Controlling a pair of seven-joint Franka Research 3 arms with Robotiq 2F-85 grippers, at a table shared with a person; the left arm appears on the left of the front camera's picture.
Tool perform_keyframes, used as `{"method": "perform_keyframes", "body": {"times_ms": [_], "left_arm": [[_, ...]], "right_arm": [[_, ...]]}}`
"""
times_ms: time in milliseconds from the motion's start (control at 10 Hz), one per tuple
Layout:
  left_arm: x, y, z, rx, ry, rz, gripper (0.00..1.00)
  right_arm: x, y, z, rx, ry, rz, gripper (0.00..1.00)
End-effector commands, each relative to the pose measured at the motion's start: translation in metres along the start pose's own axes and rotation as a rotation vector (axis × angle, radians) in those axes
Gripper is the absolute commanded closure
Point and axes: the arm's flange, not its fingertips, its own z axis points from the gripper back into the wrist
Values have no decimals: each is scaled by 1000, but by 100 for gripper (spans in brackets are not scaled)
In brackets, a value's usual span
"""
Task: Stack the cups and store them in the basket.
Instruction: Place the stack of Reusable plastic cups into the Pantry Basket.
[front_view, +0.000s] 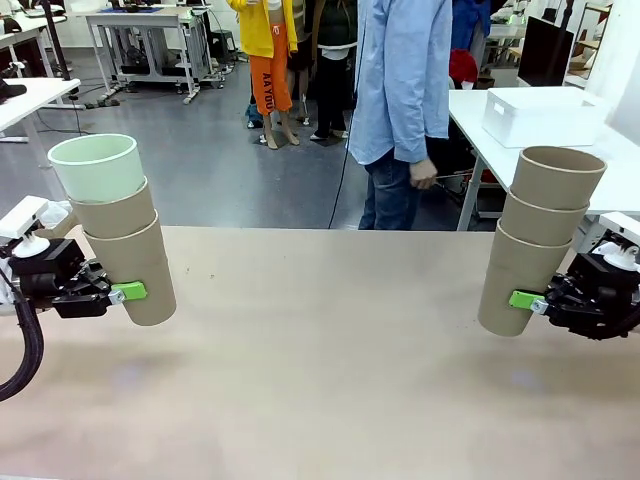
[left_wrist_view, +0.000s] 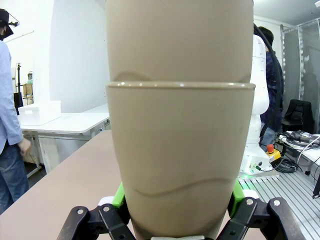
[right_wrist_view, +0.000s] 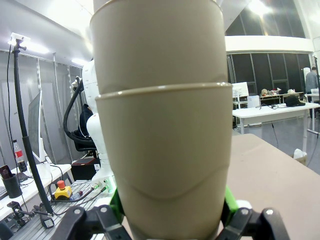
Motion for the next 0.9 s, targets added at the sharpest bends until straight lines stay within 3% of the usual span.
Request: {"method": "perform_keyframes", "body": {"times_ms": [0, 800], "left_arm": [[5, -2, 0, -1, -8, -9, 14], [5, -2, 0, -1, -8, -9, 14]], "right_arm": [[3, 0, -2, 5, 0, 5, 14], [3, 0, -2, 5, 0, 5, 14]]}}
